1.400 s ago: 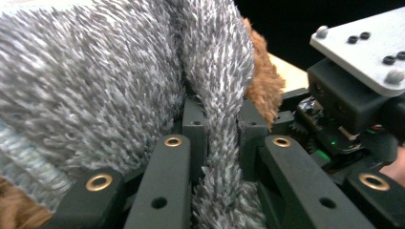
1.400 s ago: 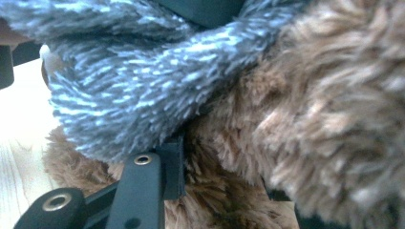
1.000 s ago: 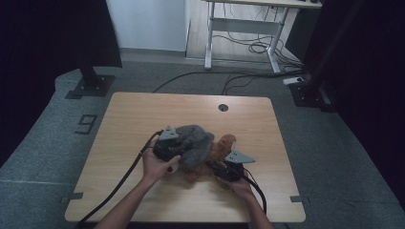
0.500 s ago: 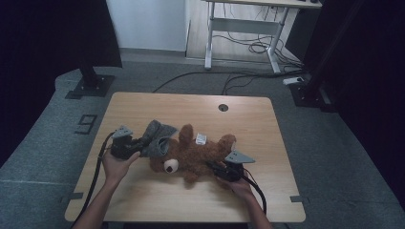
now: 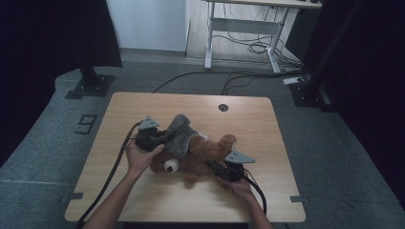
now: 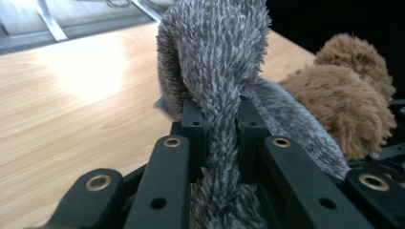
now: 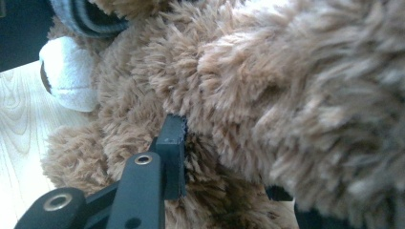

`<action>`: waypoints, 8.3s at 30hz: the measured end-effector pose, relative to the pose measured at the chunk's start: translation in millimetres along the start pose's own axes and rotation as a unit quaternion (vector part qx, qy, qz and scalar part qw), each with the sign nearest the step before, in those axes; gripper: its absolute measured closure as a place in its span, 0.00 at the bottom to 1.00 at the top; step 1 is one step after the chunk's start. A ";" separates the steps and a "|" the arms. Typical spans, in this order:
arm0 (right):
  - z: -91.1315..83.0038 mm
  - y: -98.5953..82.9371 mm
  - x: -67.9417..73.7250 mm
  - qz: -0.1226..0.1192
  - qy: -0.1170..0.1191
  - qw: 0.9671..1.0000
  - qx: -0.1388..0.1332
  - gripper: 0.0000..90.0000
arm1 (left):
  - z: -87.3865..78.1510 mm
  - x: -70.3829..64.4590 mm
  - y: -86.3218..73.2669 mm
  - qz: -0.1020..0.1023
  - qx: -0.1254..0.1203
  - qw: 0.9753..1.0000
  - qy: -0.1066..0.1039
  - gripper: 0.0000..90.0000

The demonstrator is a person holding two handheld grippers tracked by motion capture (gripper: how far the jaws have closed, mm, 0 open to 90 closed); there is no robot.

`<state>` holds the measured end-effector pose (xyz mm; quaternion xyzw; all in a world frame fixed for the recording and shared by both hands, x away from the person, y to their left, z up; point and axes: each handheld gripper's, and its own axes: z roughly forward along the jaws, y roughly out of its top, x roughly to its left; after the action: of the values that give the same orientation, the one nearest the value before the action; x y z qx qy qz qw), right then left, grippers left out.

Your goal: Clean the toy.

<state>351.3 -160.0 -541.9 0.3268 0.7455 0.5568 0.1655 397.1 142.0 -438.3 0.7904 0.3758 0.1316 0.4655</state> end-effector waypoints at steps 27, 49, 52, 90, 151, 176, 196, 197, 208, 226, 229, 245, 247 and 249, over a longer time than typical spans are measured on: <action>-77.5 51.3 -9.7 0.030 -0.016 0.998 -0.051 0.21 | -6.5 -32.2 -68.0 0.013 -0.027 0.999 -0.021 0.89; -10.7 9.6 41.1 0.024 0.009 0.991 0.131 0.36 | -23.1 -45.9 -94.3 0.025 -0.044 0.998 -0.039 0.89; -7.4 8.5 41.2 0.022 -0.012 0.992 0.126 0.42 | -15.1 -45.7 -91.6 0.023 -0.045 0.998 -0.033 0.89; 2.7 4.9 23.5 0.007 -0.092 0.991 0.093 0.53 | 33.0 -68.4 -9.3 0.083 0.016 0.996 -0.024 0.88; -29.4 12.4 7.2 0.016 0.031 0.995 0.096 0.36 | 4.1 -10.3 -39.6 -0.001 0.008 0.999 -0.033 0.87; -24.4 16.5 10.3 0.051 0.054 0.994 0.075 0.28 | -16.4 -30.4 -56.1 0.008 -0.014 0.999 -0.043 0.87; -24.2 6.0 12.6 0.010 0.013 0.997 0.080 0.42 | 51.9 -73.0 1.6 0.050 0.027 0.998 -0.041 0.86; -24.6 5.7 12.9 0.008 0.016 0.996 0.082 0.42 | 48.9 -71.5 1.4 0.050 0.026 0.998 -0.038 0.86; -20.2 1.6 14.1 0.013 0.044 0.992 0.116 0.47 | 25.7 -54.7 -8.9 0.052 0.021 0.998 -0.017 0.87; -13.5 -3.0 17.6 0.012 0.048 0.988 0.145 0.55 | -58.6 4.2 -54.8 -0.003 -0.034 0.999 0.035 0.87; -13.0 -3.5 17.6 0.012 0.049 0.988 0.146 0.55 | -69.2 12.8 -68.0 -0.015 -0.035 0.998 0.047 0.87; -11.3 -4.9 16.8 0.020 0.048 0.987 0.150 0.54 | -64.4 32.2 -121.2 -0.048 0.022 0.996 0.078 0.88; -11.3 -5.0 16.7 0.020 0.048 0.987 0.150 0.54 | -63.8 35.2 -125.3 -0.050 0.034 0.995 0.079 0.88; -10.9 -5.1 16.3 0.021 0.049 0.987 0.149 0.54 | -66.8 37.6 -124.4 -0.058 0.029 0.995 0.074 0.88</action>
<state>331.1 -157.7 -541.2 0.3356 0.8205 0.4581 0.0660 326.8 246.9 -511.9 0.7685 0.4583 0.1511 0.4202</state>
